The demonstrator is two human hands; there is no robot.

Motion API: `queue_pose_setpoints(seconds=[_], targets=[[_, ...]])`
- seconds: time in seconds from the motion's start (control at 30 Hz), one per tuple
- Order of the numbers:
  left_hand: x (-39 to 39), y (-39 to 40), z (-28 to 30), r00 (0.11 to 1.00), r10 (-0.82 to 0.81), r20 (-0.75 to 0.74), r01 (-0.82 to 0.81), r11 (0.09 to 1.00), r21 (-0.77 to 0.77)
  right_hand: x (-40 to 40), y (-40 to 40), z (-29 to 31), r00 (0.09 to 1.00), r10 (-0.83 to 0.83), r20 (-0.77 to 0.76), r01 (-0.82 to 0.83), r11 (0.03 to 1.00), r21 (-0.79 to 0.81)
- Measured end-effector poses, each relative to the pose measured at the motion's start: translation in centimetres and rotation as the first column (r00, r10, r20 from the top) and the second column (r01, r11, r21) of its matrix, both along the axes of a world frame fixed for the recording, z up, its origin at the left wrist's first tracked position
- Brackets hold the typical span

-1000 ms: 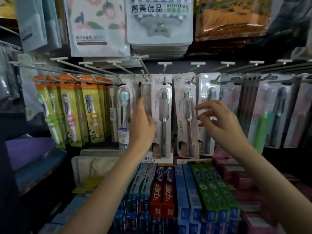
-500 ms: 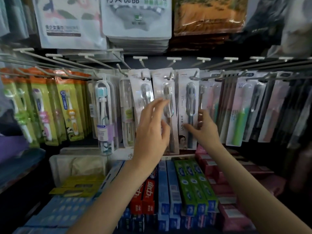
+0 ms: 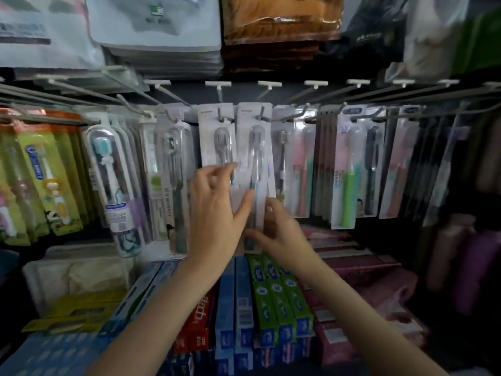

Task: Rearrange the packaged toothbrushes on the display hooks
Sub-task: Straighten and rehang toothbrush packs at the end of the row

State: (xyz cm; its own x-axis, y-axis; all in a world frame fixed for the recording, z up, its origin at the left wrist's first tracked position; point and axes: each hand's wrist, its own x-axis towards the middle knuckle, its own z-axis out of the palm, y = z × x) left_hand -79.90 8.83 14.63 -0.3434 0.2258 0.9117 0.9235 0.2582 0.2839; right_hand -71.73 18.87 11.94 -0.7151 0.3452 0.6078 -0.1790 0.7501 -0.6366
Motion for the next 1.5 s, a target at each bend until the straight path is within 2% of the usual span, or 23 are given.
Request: queue_pose_setpoints(seconds=[0.1, 0.23, 0.3, 0.37, 0.47, 0.53, 0.77, 0.83, 0.97, 1.03, 1.2, 1.33, 1.43, 1.5], targets=[[-0.2, 0.2, -0.4, 0.994, 0.103, -0.032, -0.104, 0.994, -0.035, -0.2, -0.2, -0.4, 0.999, 0.042, -0.028, -0.043, 0.999, -0.015], [-0.5, 0.6, -1.0, 0.987, 0.162, 0.012, -0.161, 0.984, -0.075, 0.6, 1.1, -0.2, 0.999, 0.036, -0.007, -0.035, 0.993, 0.115], [-1.1, 0.7, -1.2, 0.982, 0.187, -0.012, -0.188, 0.980, -0.066, 1.3, 2.6, 0.5, 0.994, -0.039, -0.105, 0.042, 0.999, 0.024], [-1.7, 0.7, -1.2, 0.980, 0.198, -0.015, -0.199, 0.979, -0.051, 1.0, 4.8, 1.5, 0.964, -0.192, -0.185, 0.170, 0.977, -0.128], [-1.5, 1.0, -0.9, 0.986, 0.163, 0.024, -0.163, 0.987, -0.008, -1.5, 6.8, 2.2, 0.935, -0.340, -0.101, 0.322, 0.933, -0.160], [-1.3, 1.0, -0.8, 0.991, 0.130, 0.028, -0.130, 0.991, 0.009, -3.4, 6.9, 2.3, 0.924, -0.373, -0.084, 0.362, 0.924, -0.125], [-1.9, 0.5, -1.1, 0.996, 0.055, -0.070, -0.052, 0.998, 0.047, -1.5, 7.0, 1.9, 0.848, -0.452, -0.275, 0.479, 0.877, 0.036], [-1.9, 0.6, -1.1, 0.994, 0.053, -0.091, -0.048, 0.997, 0.061, -0.2, 7.8, 2.9, 0.854, -0.460, -0.243, 0.495, 0.862, 0.105], [-1.5, 0.8, -1.0, 0.992, 0.037, -0.123, -0.021, 0.992, 0.124, 3.0, 8.7, 5.8, 0.823, -0.560, -0.090, 0.549, 0.745, 0.380], [-1.0, 0.9, -0.9, 0.989, -0.001, -0.148, 0.024, 0.988, 0.153, 5.2, 8.7, 6.5, 0.810, -0.584, -0.055, 0.552, 0.728, 0.407], [1.2, 2.5, -0.2, 0.963, -0.122, -0.241, 0.161, 0.976, 0.149, 10.7, 9.9, 5.2, 0.762, -0.647, 0.012, 0.626, 0.742, 0.242], [3.9, 5.3, -0.1, 0.938, -0.225, -0.265, 0.250, 0.966, 0.062, 13.7, 11.5, 2.5, 0.829, -0.559, -0.018, 0.556, 0.828, -0.070], [5.4, 7.7, -0.7, 0.933, -0.281, -0.224, 0.283, 0.959, -0.022, 15.2, 12.8, 0.1, 0.850, -0.524, -0.040, 0.482, 0.808, -0.337], [6.1, 9.3, -1.0, 0.932, -0.311, -0.185, 0.302, 0.950, -0.075, 16.2, 13.7, -1.9, 0.852, -0.524, -0.003, 0.469, 0.765, -0.440]])
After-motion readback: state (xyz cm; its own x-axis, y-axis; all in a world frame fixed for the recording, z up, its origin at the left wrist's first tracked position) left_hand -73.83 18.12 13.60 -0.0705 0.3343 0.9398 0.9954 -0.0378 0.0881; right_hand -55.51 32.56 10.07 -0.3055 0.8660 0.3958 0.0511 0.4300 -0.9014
